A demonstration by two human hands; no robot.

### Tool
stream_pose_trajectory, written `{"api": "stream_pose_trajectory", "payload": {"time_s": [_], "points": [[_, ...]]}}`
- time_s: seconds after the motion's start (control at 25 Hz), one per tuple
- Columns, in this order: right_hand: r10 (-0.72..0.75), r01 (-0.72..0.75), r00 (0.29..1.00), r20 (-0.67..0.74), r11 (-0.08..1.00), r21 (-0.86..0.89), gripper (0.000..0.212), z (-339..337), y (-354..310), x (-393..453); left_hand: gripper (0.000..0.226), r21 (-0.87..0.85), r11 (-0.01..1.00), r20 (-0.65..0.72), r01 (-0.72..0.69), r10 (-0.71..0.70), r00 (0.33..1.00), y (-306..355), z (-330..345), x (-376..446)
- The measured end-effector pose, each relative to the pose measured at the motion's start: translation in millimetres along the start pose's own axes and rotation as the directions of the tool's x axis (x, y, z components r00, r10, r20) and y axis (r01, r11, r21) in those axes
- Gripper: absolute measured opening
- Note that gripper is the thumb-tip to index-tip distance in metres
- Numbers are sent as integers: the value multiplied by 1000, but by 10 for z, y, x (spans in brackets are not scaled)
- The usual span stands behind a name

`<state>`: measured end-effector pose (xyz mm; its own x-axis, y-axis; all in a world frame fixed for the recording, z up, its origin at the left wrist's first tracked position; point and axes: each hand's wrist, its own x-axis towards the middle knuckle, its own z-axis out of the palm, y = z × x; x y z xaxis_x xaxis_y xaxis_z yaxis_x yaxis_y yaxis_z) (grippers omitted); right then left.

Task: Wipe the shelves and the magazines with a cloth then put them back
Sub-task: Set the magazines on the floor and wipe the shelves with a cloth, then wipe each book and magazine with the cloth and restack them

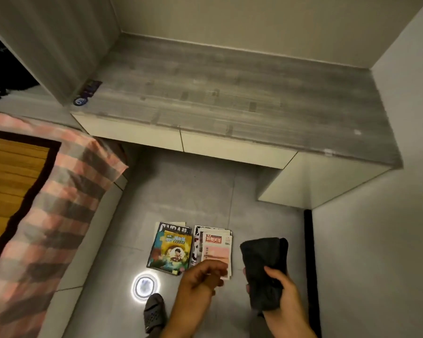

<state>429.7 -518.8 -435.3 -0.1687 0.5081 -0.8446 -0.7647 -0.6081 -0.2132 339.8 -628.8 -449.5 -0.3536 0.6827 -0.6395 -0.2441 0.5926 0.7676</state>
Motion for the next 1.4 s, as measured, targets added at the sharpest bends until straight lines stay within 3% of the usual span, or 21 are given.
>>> {"api": "stream_pose_trajectory", "payload": {"time_s": [0.04, 0.08, 0.12, 0.28, 0.48, 0.6, 0.76, 0.96, 1.08, 1.24, 1.4], "points": [[72, -86, 982, -172, 994, -74, 49, -770, 228, 11, 22, -16, 999, -26, 38, -39, 999, -162, -375, 37], [-4, -24, 994, -113, 971, -237, 51, -739, 355, 36, 20, -29, 996, -50, 84, -85, 995, -311, -730, 65], [-97, 58, 986, -133, 961, -271, 55, -1003, 512, -31, 19, -36, 993, -61, 111, -113, 992, -430, -1018, 85], [10, -45, 993, -119, 954, -296, 92, -1062, 1139, -63, 19, 30, 991, -17, 132, -131, 991, -676, -1721, 194], [-69, 39, 993, -94, 956, -291, 56, -1232, 1212, -112, 19, 57, 986, 61, 160, -163, 985, -848, -1859, 324], [-73, 46, 992, -106, 970, -238, 57, -1451, 1187, 18, 16, 37, 971, 14, 237, -237, 971, -1074, -1821, 354], [-17, -30, 988, -153, 955, -295, 68, -1793, 1211, 507, 15, 6, 938, -62, 345, -344, 937, -1567, -1622, 574], [-65, -33, 968, -241, 924, -380, 61, -2491, 1309, 1649, 13, 93, 907, -63, 410, -406, 912, -2571, -1375, 1460], [-144, 6, 959, -244, 872, -489, 61, -3023, 1448, 2642, 11, 203, 910, 30, 361, -374, 927, -3232, -1196, 2355], [-239, 111, 967, -91, 711, -694, 59, -3552, 1563, 4075, 14, 217, 952, 74, 218, -239, 968, -4078, -999, 3610], [-306, 241, 951, 49, 630, -738, 49, -3925, 1642, 5539, 15, 226, 967, 80, 120, -141, 987, -5034, -597, 4813]]}}
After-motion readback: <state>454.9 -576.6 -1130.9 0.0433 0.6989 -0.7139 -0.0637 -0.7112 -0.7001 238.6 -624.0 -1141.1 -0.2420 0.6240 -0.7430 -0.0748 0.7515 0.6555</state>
